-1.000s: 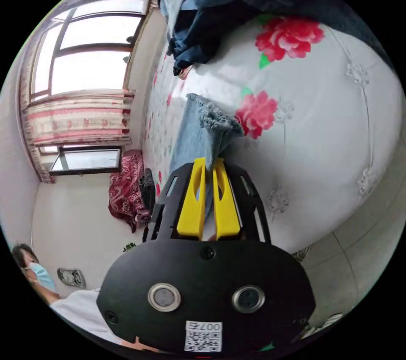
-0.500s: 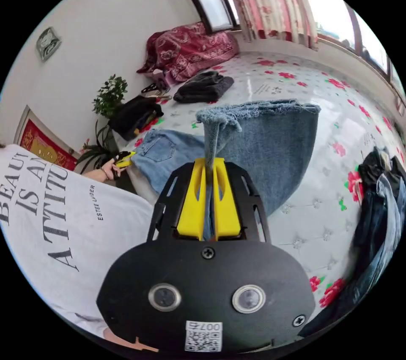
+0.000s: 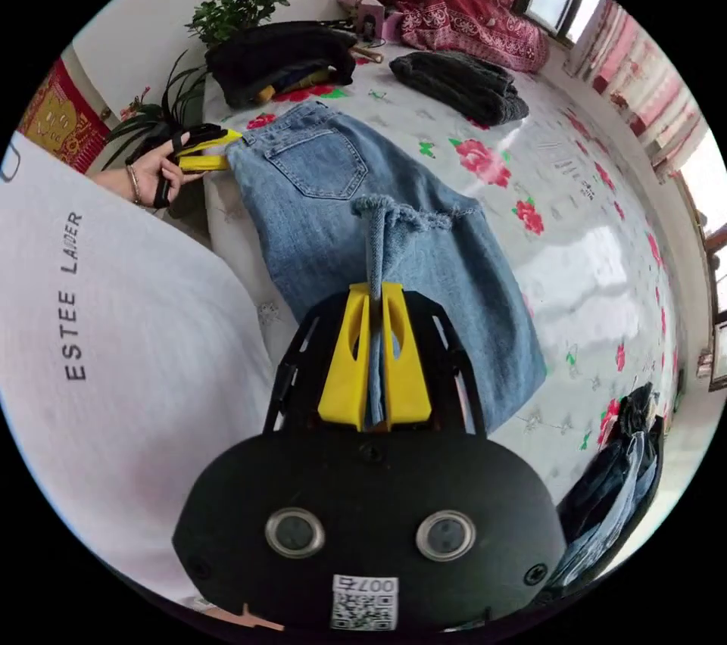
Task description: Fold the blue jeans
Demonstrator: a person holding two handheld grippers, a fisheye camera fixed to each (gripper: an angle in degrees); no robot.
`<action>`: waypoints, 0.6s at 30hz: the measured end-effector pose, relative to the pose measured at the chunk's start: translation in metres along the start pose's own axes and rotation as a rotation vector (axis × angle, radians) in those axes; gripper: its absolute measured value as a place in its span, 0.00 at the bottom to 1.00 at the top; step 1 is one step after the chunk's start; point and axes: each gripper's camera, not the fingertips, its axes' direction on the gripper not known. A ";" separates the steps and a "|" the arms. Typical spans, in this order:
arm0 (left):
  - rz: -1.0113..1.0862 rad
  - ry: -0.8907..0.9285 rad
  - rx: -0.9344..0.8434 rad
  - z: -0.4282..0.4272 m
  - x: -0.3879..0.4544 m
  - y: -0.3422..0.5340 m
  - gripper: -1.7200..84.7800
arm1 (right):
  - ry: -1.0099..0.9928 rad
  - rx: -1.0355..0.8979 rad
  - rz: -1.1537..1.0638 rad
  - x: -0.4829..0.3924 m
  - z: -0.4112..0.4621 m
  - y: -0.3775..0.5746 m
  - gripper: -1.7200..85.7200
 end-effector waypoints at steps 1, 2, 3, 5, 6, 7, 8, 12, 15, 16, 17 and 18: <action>0.007 0.000 -0.003 -0.001 -0.001 0.000 0.17 | -0.058 0.029 0.039 0.007 0.002 0.003 0.03; 0.018 -0.007 -0.013 0.000 -0.004 -0.002 0.17 | -0.135 0.022 0.068 0.012 0.017 0.004 0.03; 0.019 -0.028 -0.026 0.004 -0.008 -0.005 0.17 | -0.176 -0.001 0.081 0.013 0.030 0.003 0.04; 0.008 -0.040 -0.025 0.013 -0.016 -0.009 0.16 | -0.311 -0.189 0.119 0.010 0.110 0.000 0.05; -0.014 -0.026 -0.011 0.019 -0.024 -0.010 0.14 | -0.332 -0.242 0.134 0.009 0.132 0.001 0.05; -0.026 -0.012 0.002 0.021 -0.028 -0.010 0.14 | -0.324 -0.245 0.195 0.012 0.150 0.004 0.06; -0.051 0.023 0.029 0.024 -0.037 -0.010 0.12 | -0.353 -0.163 0.216 0.019 0.144 0.006 0.06; -0.119 0.104 0.078 0.036 -0.066 0.003 0.08 | -0.436 -0.173 0.194 0.035 0.138 0.011 0.07; -0.059 0.132 0.108 0.043 -0.062 0.022 0.07 | -0.426 -0.077 0.221 0.054 0.110 0.027 0.07; -0.037 0.142 0.113 0.047 -0.058 0.029 0.07 | -0.420 -0.035 0.237 0.062 0.098 0.035 0.07; -0.025 0.145 0.113 0.049 -0.055 0.033 0.07 | -0.419 0.004 0.249 0.070 0.090 0.045 0.07; 0.017 0.140 0.111 0.054 -0.045 0.040 0.07 | -0.423 0.019 0.254 0.074 0.087 0.049 0.07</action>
